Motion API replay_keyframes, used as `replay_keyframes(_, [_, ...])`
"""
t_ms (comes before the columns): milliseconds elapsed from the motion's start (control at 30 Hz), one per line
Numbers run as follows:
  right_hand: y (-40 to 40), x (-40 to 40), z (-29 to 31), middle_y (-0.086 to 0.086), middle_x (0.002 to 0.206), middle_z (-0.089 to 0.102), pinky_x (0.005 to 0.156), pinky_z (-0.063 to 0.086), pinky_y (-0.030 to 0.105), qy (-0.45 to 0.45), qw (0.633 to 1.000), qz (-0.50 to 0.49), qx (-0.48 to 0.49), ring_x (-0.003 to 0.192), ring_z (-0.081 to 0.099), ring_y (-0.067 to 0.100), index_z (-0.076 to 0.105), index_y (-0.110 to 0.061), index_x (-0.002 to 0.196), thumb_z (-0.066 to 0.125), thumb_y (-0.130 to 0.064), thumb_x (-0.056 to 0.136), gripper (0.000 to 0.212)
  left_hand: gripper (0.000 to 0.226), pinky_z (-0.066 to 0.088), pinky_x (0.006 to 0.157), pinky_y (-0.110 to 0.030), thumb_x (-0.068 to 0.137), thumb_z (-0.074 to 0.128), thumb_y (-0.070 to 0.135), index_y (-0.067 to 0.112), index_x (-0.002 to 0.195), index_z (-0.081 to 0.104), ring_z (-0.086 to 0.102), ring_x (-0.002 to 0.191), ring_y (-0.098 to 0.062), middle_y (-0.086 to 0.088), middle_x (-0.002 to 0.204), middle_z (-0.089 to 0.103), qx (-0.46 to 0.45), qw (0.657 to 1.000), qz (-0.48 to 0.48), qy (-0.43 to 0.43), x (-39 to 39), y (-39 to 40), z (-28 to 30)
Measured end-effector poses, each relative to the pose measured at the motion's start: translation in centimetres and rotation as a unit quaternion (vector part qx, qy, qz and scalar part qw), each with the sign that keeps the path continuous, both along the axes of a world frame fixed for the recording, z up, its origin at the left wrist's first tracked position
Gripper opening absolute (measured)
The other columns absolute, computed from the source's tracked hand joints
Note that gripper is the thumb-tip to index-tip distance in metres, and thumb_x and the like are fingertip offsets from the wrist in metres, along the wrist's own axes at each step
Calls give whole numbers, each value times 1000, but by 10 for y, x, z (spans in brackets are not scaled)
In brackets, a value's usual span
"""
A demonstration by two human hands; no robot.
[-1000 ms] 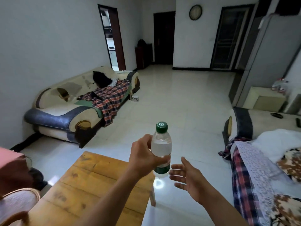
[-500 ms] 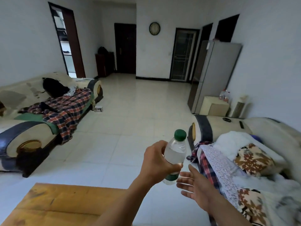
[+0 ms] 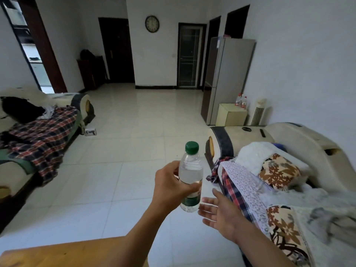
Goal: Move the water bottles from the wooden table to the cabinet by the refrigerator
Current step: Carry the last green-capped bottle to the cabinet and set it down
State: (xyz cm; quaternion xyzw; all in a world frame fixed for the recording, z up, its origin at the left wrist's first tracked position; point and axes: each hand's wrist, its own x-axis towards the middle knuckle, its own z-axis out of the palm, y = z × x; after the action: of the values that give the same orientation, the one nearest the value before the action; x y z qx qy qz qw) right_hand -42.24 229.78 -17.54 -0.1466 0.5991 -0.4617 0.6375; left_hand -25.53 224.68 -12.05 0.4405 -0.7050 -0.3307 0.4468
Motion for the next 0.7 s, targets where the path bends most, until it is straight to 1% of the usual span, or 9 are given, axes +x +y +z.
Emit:
replay_keyframes(133, [-37, -29, -5, 15, 106, 72, 87, 50, 43, -1, 1000, 9, -16, 105, 66, 31, 64, -7, 114, 47, -51, 97, 50, 53, 56, 74, -15, 61, 91, 31, 25, 108, 68, 66, 90, -6, 14, 98, 71, 1, 1000, -15, -20, -23, -35, 3])
replay_keyframes(267, [-86, -65, -6, 14, 104, 73, 93, 47, 44, -8, 999, 22, -22, 105, 65, 30, 64, -8, 113, 48, -52, 95, 50, 53, 54, 72, -11, 61, 91, 31, 27, 109, 67, 66, 90, -5, 15, 98, 70, -1, 999, -17, -50, -59, -84, 10])
replay_keyframes(333, [-110, -85, -3, 15, 105, 73, 94, 46, 45, -30, 999, 21, -26, 106, 65, 31, 63, -8, 114, 49, -52, 95, 50, 55, 53, 72, -10, 62, 91, 31, 29, 110, 65, 65, 91, -4, 17, 99, 68, -6, 998, -17, -58, -81, -109, 13])
replay_keyframes(433, [-144, -118, 2, 14, 110, 71, 95, 46, 45, -61, 998, 24, -18, 108, 64, 31, 63, -8, 115, 50, -53, 93, 52, 56, 53, 72, -10, 61, 91, 31, 30, 110, 64, 65, 91, -5, 18, 99, 68, -2, 998, -14, -58, -110, -143, 18])
replay_keyframes(567, [-183, -155, 7, 13, 111, 71, 100, 46, 48, -64, 997, 27, -19, 108, 64, 30, 64, -11, 114, 51, -55, 92, 51, 57, 54, 71, -13, 60, 91, 33, 27, 110, 66, 66, 92, -8, 16, 100, 69, 4, 999, -9, -48, -141, -181, 22])
replay_keyframes(700, [-222, -174, 11, 13, 112, 71, 100, 45, 50, -75, 997, 16, -11, 108, 63, 31, 65, -11, 114, 49, -58, 91, 55, 56, 53, 72, -11, 60, 91, 35, 29, 110, 65, 65, 92, -8, 17, 99, 69, 9, 999, -7, -40, -159, -218, 25])
